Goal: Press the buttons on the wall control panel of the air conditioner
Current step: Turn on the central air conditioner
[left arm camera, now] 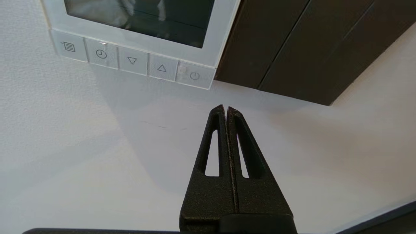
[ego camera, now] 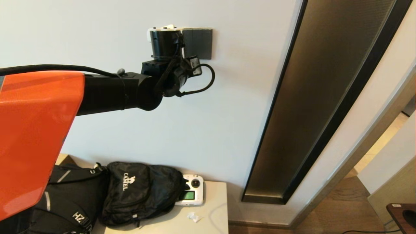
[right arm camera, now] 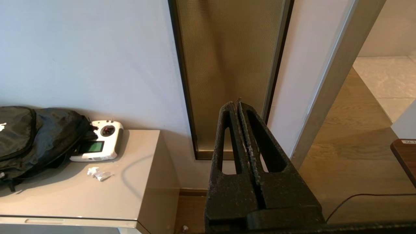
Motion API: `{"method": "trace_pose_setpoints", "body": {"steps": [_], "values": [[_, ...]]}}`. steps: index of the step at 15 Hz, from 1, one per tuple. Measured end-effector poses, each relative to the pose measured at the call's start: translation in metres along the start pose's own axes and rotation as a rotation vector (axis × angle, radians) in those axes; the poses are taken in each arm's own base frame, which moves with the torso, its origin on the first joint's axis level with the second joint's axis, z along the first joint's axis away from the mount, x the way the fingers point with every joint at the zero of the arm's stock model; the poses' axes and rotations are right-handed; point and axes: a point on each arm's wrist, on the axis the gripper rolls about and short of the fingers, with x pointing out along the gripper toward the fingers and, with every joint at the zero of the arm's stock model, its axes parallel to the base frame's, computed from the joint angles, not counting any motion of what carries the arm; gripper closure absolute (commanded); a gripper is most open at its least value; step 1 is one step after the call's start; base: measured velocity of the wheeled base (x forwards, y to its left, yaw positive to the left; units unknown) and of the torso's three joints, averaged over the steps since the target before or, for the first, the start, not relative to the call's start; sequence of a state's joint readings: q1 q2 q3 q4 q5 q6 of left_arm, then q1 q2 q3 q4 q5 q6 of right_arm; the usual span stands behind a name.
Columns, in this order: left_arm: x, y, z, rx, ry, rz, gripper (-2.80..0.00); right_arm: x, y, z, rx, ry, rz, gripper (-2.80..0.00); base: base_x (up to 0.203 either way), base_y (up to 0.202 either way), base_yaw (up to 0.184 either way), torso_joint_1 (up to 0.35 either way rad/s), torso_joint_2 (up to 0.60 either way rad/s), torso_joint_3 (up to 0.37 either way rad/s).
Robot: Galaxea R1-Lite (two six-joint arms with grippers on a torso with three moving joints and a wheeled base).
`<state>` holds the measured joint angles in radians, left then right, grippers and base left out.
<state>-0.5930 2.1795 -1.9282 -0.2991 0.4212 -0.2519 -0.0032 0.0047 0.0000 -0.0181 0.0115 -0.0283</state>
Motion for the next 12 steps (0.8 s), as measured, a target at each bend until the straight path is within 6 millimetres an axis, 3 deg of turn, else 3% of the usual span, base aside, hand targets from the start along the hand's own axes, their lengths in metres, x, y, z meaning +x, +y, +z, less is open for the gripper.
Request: {"method": "trace_pose_setpoints", "body": {"steps": [4, 12], "values": [[0.006, 0.012, 0.004, -0.001, -0.013, 0.023, 0.00, 0.000, 0.000, 0.000, 0.000, 0.000, 0.000, 0.00, 0.000, 0.000, 0.000, 0.000, 0.00, 0.000], [0.005, 0.012, 0.006, -0.003, -0.017, 0.030, 0.00, 0.000, 0.000, 0.000, 0.001, 0.000, 0.000, 0.00, 0.000, 0.000, 0.000, 0.000, 0.00, 0.000]]}}
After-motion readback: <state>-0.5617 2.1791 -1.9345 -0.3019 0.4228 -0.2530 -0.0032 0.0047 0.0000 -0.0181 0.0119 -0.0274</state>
